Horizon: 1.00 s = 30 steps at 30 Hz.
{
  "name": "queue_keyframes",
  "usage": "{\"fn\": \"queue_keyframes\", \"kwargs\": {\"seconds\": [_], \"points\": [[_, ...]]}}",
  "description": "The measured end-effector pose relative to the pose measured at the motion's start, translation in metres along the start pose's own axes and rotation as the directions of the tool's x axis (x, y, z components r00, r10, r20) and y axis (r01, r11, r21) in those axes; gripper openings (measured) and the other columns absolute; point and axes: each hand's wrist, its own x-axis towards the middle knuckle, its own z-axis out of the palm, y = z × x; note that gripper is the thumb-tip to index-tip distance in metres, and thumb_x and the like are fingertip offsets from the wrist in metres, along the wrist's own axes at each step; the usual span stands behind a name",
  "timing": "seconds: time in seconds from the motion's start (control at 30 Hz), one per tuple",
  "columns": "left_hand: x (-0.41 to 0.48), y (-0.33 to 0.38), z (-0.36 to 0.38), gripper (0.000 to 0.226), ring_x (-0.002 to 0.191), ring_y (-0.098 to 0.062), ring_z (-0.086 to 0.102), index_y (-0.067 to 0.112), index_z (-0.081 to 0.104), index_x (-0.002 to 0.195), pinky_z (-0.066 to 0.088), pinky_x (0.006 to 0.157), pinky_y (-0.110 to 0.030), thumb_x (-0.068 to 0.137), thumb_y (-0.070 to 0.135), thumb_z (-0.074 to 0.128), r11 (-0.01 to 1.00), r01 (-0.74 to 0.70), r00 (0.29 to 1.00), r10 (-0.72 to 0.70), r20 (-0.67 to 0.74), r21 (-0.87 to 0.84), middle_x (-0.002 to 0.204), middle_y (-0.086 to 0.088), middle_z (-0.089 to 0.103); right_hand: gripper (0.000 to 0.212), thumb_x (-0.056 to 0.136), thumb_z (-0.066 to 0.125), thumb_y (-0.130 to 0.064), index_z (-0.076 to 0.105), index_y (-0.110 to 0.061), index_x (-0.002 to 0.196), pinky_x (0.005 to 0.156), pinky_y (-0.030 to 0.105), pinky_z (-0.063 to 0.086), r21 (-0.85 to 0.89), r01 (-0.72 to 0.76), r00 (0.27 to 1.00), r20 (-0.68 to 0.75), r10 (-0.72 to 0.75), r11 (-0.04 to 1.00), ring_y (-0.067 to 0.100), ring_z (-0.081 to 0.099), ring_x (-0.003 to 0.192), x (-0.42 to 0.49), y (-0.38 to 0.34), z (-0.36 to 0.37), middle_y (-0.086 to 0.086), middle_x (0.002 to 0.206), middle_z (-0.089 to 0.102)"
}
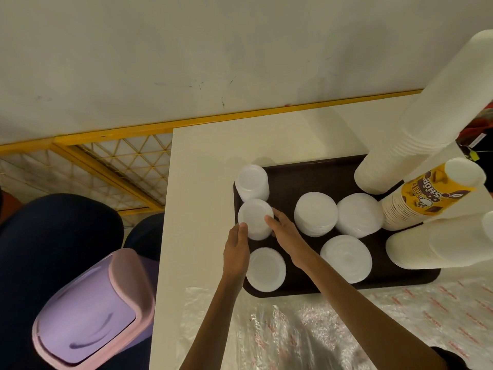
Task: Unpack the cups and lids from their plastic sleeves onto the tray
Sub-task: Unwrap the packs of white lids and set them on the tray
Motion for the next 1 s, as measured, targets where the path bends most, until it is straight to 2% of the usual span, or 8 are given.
{"fn": "queue_keyframes", "kwargs": {"seconds": [0.2, 0.37, 0.47, 0.63, 0.77, 0.87, 1.0], "points": [[0.007, 0.001, 0.003, 0.039, 0.112, -0.024, 0.055, 0.014, 0.047, 0.128, 0.047, 0.1, -0.045, 0.101, 0.039, 0.034, 1.0, 0.006, 1.0, -0.007, -0.015, -0.018, 0.124, -0.007, 0.055, 0.05, 0.099, 0.046, -0.031, 0.032, -0.017, 0.144, 0.094, 0.025, 0.038, -0.013, -0.005, 1.0, 0.001, 0.005, 1.0, 0.013, 0.043, 0.116, 0.004, -0.005, 0.0, 0.007, 0.142, 0.041], [0.005, -0.001, -0.004, 0.033, 0.11, -0.021, 0.054, 0.019, 0.046, 0.122, 0.046, 0.1, -0.042, 0.101, 0.04, 0.031, 1.0, 0.012, 0.999, -0.013, -0.031, -0.013, 0.122, -0.002, 0.053, 0.054, 0.1, 0.039, -0.036, 0.022, -0.019, 0.149, 0.108, 0.032, 0.03, -0.069, -0.031, 0.999, -0.021, 0.03, 0.997, 0.022, 0.034, 0.137, -0.006, -0.01, -0.004, 0.005, 0.152, 0.03], [-0.004, -0.011, -0.012, 0.021, 0.106, -0.017, 0.052, 0.027, 0.042, 0.112, 0.045, 0.098, -0.039, 0.101, 0.042, 0.032, 0.999, 0.036, 0.998, -0.036, -0.046, 0.009, 0.115, 0.003, 0.051, 0.053, 0.101, 0.037, -0.034, 0.022, -0.018, 0.149, 0.107, 0.028, 0.022, 0.025, -0.044, 0.999, 0.002, 0.044, 0.999, 0.02, 0.025, 0.142, -0.03, -0.002, -0.016, 0.003, 0.154, 0.026], [-0.034, -0.034, -0.012, 0.024, 0.108, -0.022, 0.054, 0.024, 0.047, 0.113, 0.047, 0.095, -0.039, 0.1, 0.041, 0.037, 0.995, 0.092, 0.992, -0.096, -0.081, -0.044, 0.115, -0.002, 0.055, 0.051, 0.1, 0.04, -0.034, 0.028, -0.019, 0.148, 0.115, 0.041, 0.025, 0.07, -0.192, 0.981, -0.027, 0.194, 0.979, 0.024, 0.032, 0.138, -0.061, 0.034, -0.018, 0.005, 0.152, 0.032], [-0.06, -0.042, 0.0, 0.026, 0.11, -0.025, 0.052, 0.021, 0.046, 0.118, 0.049, 0.095, -0.046, 0.1, 0.037, 0.038, 0.995, 0.081, 0.993, -0.086, -0.084, -0.06, 0.119, -0.005, 0.051, 0.05, 0.1, 0.04, -0.034, 0.032, -0.017, 0.146, 0.114, 0.04, 0.029, 0.081, -0.238, 0.969, -0.049, 0.243, 0.968, 0.025, 0.038, 0.134, -0.068, 0.045, -0.004, 0.008, 0.148, 0.037], [-0.066, -0.04, 0.005, 0.024, 0.111, -0.022, 0.05, 0.02, 0.045, 0.119, 0.05, 0.093, -0.04, 0.101, 0.033, 0.036, 0.998, 0.042, 0.993, -0.048, -0.106, -0.053, 0.121, -0.005, 0.048, 0.047, 0.1, 0.04, -0.033, 0.034, -0.015, 0.144, 0.101, 0.03, 0.035, 0.078, -0.237, 0.97, -0.035, 0.24, 0.968, 0.024, 0.043, 0.128, -0.07, 0.035, 0.005, 0.009, 0.141, 0.042], [-0.06, -0.038, 0.008, 0.038, 0.114, -0.021, 0.048, 0.014, 0.045, 0.13, 0.047, 0.096, -0.038, 0.1, 0.035, 0.036, 0.999, 0.019, 0.993, -0.023, -0.115, -0.037, 0.124, -0.006, 0.048, 0.041, 0.101, 0.039, -0.03, 0.039, -0.011, 0.137, 0.09, 0.027, 0.037, 0.059, -0.199, 0.979, -0.02, 0.201, 0.978, 0.018, 0.045, 0.111, -0.067, 0.017, 0.008, 0.011, 0.13, 0.045]]}}
